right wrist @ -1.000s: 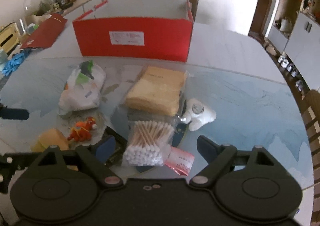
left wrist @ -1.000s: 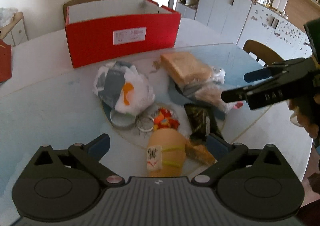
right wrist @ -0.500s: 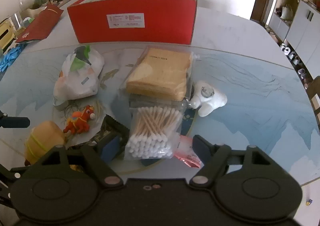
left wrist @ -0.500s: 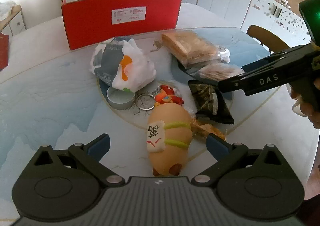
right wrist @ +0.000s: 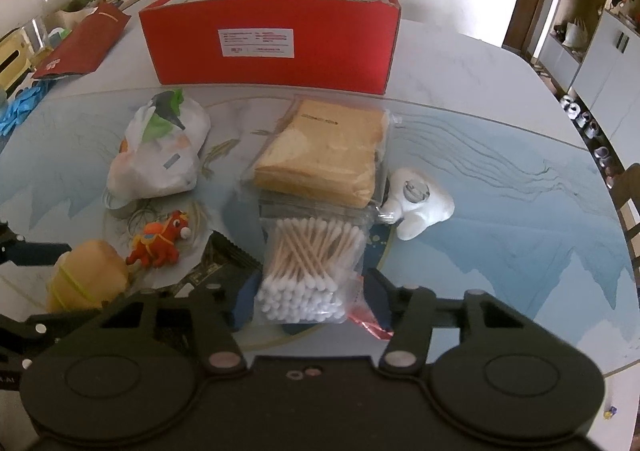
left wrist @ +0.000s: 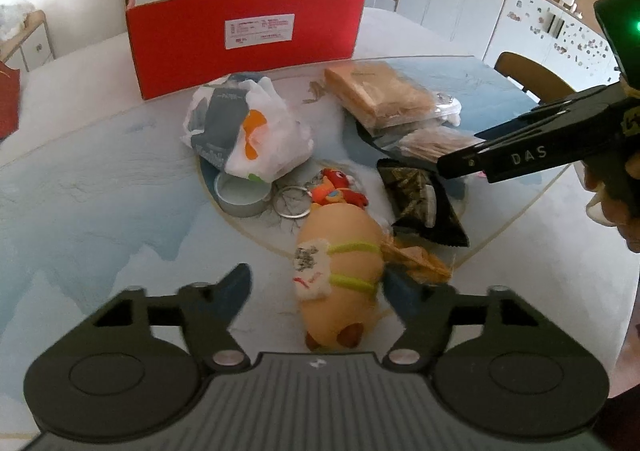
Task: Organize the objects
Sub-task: 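Grasp the bread-shaped plush with the left tool while the right tool grasps the cotton swab bag, then carry the plush and cotton swab bag with both tools into the red box, then open both tools to release the plush and swab bag inside the box, then move both tools back toward the remaining items on the table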
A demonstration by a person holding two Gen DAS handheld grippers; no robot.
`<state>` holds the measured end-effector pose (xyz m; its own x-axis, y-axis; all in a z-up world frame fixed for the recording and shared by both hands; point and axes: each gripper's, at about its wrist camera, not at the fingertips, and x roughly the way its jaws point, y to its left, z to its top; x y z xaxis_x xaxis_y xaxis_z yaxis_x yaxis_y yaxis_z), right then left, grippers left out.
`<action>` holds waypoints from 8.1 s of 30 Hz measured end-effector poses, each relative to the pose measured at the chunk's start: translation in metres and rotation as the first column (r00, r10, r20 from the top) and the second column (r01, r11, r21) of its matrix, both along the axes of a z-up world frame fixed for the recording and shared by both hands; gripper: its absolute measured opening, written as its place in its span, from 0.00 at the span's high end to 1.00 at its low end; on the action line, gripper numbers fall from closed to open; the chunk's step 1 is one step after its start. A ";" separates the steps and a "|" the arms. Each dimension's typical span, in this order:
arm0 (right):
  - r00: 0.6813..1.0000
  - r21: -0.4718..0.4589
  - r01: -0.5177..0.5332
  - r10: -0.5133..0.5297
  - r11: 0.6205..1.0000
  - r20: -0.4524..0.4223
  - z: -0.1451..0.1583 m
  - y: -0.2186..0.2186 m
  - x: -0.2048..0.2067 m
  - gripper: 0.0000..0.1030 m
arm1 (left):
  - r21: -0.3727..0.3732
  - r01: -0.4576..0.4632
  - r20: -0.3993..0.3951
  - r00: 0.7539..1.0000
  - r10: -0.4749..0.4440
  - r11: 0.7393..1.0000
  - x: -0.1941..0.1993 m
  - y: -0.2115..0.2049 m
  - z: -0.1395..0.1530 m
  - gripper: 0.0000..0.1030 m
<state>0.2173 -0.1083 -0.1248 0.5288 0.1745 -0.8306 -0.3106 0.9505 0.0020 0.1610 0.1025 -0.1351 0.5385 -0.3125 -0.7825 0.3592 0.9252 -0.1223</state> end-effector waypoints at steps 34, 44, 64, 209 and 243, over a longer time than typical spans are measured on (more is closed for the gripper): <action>0.986 0.074 -0.020 0.007 0.997 0.167 0.081 0.000 -0.020 0.73 | -0.133 -0.074 0.004 0.997 0.075 0.988 0.022 0.012 0.069 0.59; 0.965 0.086 -0.049 0.024 0.995 0.261 0.120 0.008 0.006 0.73 | -0.123 -0.083 0.091 0.991 0.095 0.989 0.049 0.015 0.109 0.59; 0.920 0.015 -0.116 0.102 0.993 0.377 0.151 0.038 0.103 0.73 | -0.018 -0.113 0.232 0.966 0.114 0.993 0.148 0.018 0.160 0.59; 0.994 0.005 -0.012 0.012 1.000 0.105 0.036 -0.036 0.001 0.12 | 0.048 -0.181 0.020 0.983 0.180 0.982 0.056 0.015 0.059 0.01; 0.997 -0.006 0.061 -0.061 0.998 -0.035 -0.022 -0.034 -0.001 0.27 | 0.131 -0.190 0.071 0.981 0.182 0.973 0.063 0.017 -0.005 0.08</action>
<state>0.2159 -0.1419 -0.1468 0.5086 0.1384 -0.8498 -0.2515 0.9678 0.0072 0.2239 0.1192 -0.1399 0.6227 -0.0951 -0.7766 0.1817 0.9830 0.0253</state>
